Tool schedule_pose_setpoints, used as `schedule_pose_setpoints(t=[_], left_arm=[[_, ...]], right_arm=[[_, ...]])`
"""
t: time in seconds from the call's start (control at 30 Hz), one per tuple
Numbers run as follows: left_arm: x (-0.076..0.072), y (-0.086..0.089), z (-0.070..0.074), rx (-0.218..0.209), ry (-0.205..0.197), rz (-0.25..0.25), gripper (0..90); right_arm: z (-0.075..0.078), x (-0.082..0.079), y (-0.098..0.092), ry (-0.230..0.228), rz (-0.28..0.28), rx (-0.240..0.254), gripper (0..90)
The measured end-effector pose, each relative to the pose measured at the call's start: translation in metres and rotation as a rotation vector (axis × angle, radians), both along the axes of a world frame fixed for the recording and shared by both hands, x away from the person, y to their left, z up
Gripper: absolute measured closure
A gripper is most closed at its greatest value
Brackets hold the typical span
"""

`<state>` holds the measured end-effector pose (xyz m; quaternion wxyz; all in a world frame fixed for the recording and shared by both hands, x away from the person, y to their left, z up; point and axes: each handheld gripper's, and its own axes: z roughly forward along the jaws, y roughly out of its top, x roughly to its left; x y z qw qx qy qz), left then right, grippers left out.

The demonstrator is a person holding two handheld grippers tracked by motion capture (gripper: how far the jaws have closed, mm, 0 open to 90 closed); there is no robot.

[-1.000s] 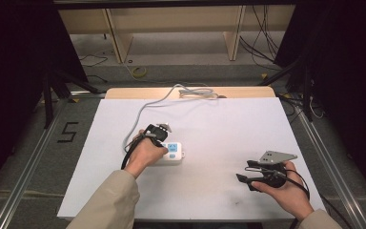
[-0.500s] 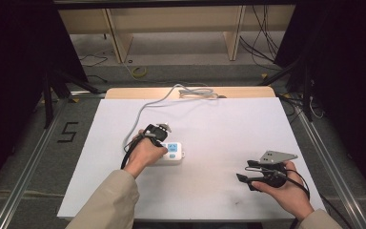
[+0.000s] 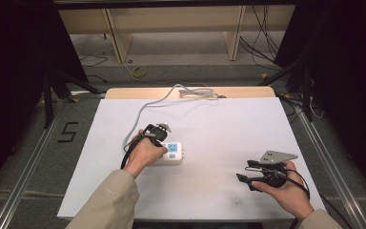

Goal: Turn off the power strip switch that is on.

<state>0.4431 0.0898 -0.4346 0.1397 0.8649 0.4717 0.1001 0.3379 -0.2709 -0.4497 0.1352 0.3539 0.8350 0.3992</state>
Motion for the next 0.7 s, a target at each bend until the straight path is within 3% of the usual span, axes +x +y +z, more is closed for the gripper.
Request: schedule_pose_setpoints(t=[0.13, 0.2, 0.5, 0.7], left_arm=[[-0.0008, 0.0006, 0.0027, -0.014, -0.016, 0.004, 90.0], [-0.0008, 0.0016, 0.0028, -0.033, 0.000, 0.000, 90.0], [-0.0015, 0.0017, 0.0030, -0.032, -0.008, -0.001, 90.0], [-0.0028, 0.0012, 0.0038, -0.060, -0.030, 0.011, 90.0]], right_arm=[[0.0001, -0.0001, -0.0001, -0.001, 0.000, 0.000, 32.9], [0.0001, 0.0000, -0.0001, 0.000, 0.000, 0.001, 32.9], [0.0002, -0.0001, -0.0001, -0.001, 0.000, 0.001, 32.9], [0.0003, -0.0001, 0.0000, -0.002, -0.001, 0.004, 32.9]])
